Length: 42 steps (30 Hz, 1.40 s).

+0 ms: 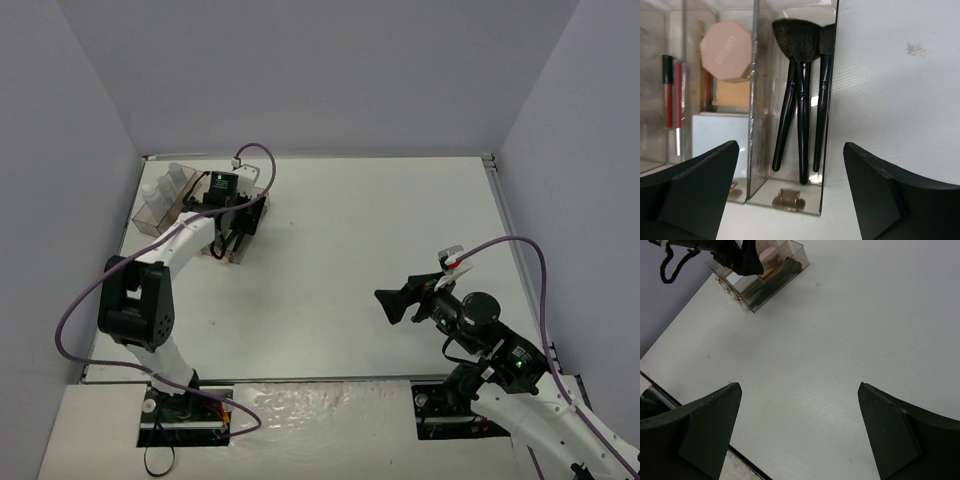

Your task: Organize the makeup

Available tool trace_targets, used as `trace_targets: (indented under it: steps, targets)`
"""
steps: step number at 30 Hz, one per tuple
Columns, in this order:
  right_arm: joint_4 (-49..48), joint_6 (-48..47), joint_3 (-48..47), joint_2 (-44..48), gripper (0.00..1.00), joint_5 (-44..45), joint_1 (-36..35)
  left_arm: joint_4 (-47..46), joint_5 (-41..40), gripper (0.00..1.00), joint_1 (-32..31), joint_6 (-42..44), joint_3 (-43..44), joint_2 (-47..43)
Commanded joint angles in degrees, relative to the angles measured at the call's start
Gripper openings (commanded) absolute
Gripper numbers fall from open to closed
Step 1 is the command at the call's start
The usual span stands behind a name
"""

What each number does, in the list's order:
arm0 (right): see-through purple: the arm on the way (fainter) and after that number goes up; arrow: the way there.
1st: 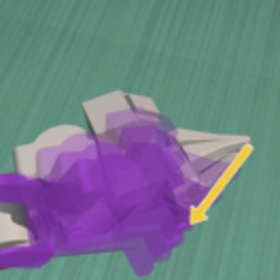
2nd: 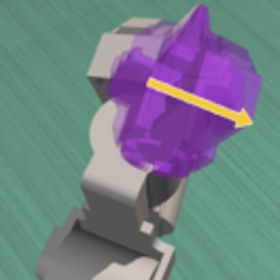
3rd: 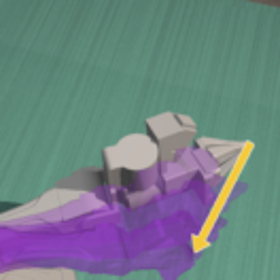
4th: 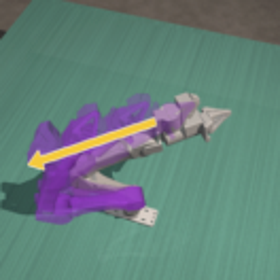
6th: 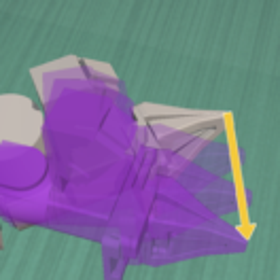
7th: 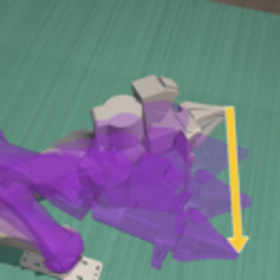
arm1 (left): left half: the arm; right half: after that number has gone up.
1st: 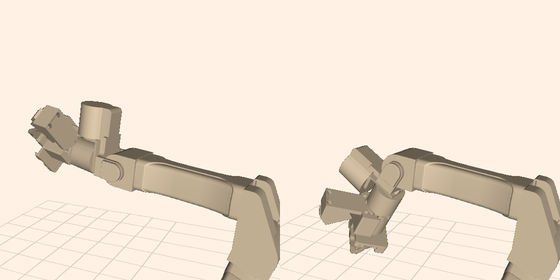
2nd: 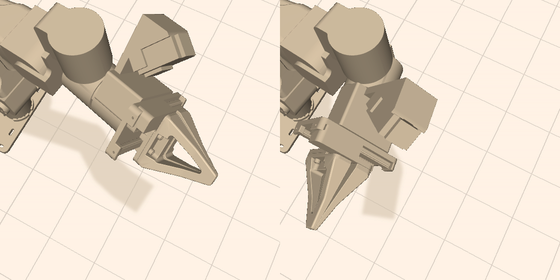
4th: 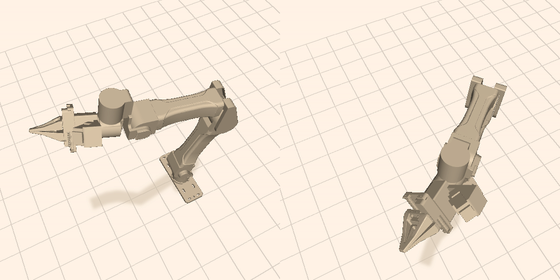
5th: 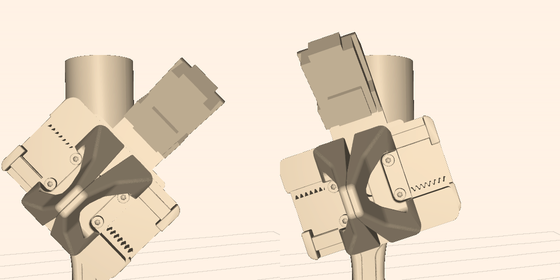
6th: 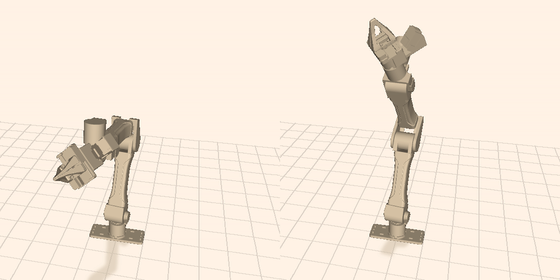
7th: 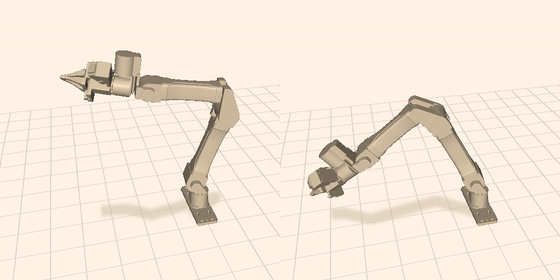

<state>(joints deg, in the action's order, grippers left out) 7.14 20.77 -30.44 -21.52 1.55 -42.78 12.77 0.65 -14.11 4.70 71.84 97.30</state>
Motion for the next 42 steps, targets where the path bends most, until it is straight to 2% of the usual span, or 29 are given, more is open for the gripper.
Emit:
trace_targets:
  steps: [1, 3, 6, 14, 20, 25, 35, 42]
  targets:
    - [-2.7, -1.7, -3.7, -0.8, 1.0, 1.7, 0.1, 3.7, -3.4, 0.9, 0.7, -3.7, 2.0, -16.1]
    - [-2.1, -2.7, -5.3, -1.2, 1.0, 2.9, 0.1, 7.6, -5.1, 0.93, 0.8, -6.1, 2.1, -22.0]
    - [-0.1, -3.9, -8.3, -2.1, 1.0, 7.3, 0.0, 14.6, -8.8, 0.96, 0.9, -8.3, 0.6, -36.3]
    - [4.2, -9.5, -14.7, -2.8, 1.0, 16.8, 0.0, 25.2, -17.3, 0.97, 1.0, -11.3, -10.5, -66.5]
    - [5.1, -13.6, -17.4, -1.0, 1.0, 24.6, 0.1, 29.3, -18.8, 0.97, 0.9, -14.2, -14.7, -80.4]
    - [7.3, -15.9, -18.0, 0.5, 1.0, 27.9, 0.1, 29.1, -17.8, 0.97, 0.9, -17.3, -18.5, -85.5]
    - [8.0, -14.8, -15.7, 2.8, 1.0, 29.8, 0.0, 27.5, -18.4, 0.97, 0.8, -21.0, -26.7, -93.2]
    - [7.9, -14.9, -15.6, 0.7, 1.0, 30.0, 0.1, 27.2, -20.1, 0.97, 0.9, -21.1, -27.9, -95.5]
